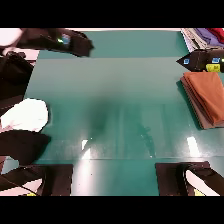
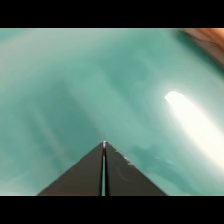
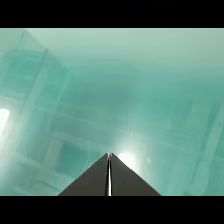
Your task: Fold the shirts.
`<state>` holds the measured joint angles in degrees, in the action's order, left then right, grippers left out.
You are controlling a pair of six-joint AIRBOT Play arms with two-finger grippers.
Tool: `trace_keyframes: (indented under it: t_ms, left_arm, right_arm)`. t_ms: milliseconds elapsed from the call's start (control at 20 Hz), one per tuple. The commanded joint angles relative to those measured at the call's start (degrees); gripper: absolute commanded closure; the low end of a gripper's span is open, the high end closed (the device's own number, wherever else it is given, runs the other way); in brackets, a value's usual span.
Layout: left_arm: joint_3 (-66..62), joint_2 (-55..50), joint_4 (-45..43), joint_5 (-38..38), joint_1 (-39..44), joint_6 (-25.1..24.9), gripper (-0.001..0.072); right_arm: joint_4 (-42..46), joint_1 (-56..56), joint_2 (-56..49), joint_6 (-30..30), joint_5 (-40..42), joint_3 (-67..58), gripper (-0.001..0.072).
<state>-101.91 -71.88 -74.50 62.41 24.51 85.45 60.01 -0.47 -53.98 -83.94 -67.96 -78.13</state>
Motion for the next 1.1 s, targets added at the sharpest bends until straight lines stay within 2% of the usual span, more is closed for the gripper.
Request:
trace_keyframes:
  t_ms: [0,250,300,350,400,450,700,950,1000,1050]
  left_arm:
    - [2.10,5.97,-10.62,5.44,-6.99,0.24,0.0684]
    - [20.17,15.63,-19.80,12.87,-23.91,1.73,0.0681]
    - [24.04,15.78,-20.55,13.64,-26.73,1.64,0.0602]
    - [28.24,15.67,-20.61,13.09,-29.55,2.23,0.0156]
    - [32.26,15.69,-20.61,11.43,-31.85,4.66,-0.0003]
    - [36.57,15.69,-20.61,8.79,-33.81,4.66,0.0035]
    - [54.29,15.30,-20.74,-7.85,-38.38,4.63,0.0035]
    - [57.94,11.34,-21.29,-12.48,-38.36,5.42,0.0037]
    - [57.90,11.34,-21.29,-12.44,-38.36,6.71,0.0129]
    - [57.51,11.34,-21.27,-12.07,-38.36,7.34,0.0340]
  right_arm:
    - [0.04,0.02,0.04,-0.02,-0.15,-0.04,0.0696]
    - [0.07,0.02,0.04,-0.02,0.11,-0.04,0.0696]
    - [0.07,0.02,0.04,-0.02,0.11,-0.04,0.0696]
    - [0.04,0.04,0.02,-0.02,0.13,-0.04,0.0696]
    - [0.07,0.04,0.04,-0.02,0.11,-0.04,0.0696]
    - [0.07,0.02,0.04,-0.02,0.11,-0.04,0.0696]
    - [0.04,0.04,0.02,-0.02,0.09,-0.04,0.0696]
    - [0.00,0.04,0.02,-0.02,0.07,-0.04,0.0696]
    - [0.02,0.04,0.04,-0.02,0.07,-0.04,0.0696]
    - [0.02,0.04,0.02,-0.02,0.11,-0.04,0.0696]
